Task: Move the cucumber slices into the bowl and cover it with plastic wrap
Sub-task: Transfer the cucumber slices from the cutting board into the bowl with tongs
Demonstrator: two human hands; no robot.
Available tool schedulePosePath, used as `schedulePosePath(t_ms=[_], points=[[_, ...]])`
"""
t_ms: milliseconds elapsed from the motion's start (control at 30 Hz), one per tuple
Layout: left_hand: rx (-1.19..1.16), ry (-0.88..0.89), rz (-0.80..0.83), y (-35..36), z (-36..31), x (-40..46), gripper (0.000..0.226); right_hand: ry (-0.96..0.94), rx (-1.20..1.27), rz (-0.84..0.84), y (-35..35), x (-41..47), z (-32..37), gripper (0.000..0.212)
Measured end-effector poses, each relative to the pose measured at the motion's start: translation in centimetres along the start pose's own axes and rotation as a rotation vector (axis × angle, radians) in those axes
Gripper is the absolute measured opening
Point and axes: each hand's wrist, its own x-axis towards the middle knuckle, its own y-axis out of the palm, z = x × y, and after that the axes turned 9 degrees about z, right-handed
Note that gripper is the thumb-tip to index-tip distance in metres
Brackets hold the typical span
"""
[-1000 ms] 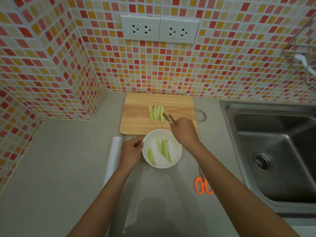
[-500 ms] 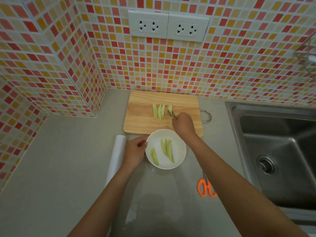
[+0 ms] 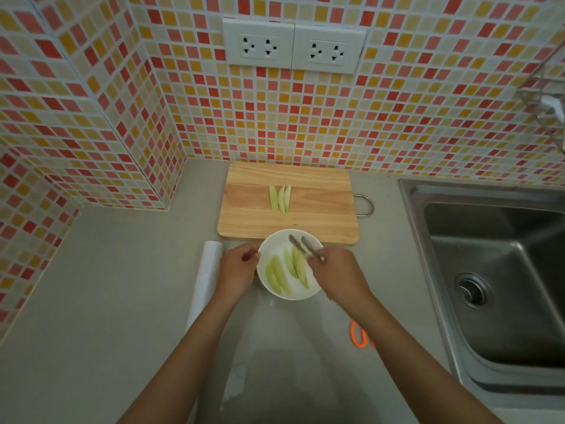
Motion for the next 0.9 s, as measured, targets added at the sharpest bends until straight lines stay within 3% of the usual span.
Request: schedulePosePath(t_ms=[100,200,333,700,900], points=[[-0.003,0.002,0.001,-0.1,0.1,-0.1,0.031,-0.009,0.054,-0.085,-1.7,4.5,2.0,0.036],[0.000,0.008,0.000,-0.1,0.1,-0.1,0.031,0.027,0.005,-0.068,-1.7,8.9,3.6,0.036],[0.011,0.011,0.015,-0.2,0.0,-0.1,0.031,0.073,-0.108,-0.017,-0.1,12.1,4.7,0.016],[0.008,0.015,0.024,-0.3,-0.3,-0.1,0.030,0.049,-0.270,-0.063,1.5,13.6,5.3,0.020],[0.005,0.013,0.017,-0.3,-0.4,-0.2,0.030,0.062,-0.176,-0.074,1.1,13.6,4.6,0.018]])
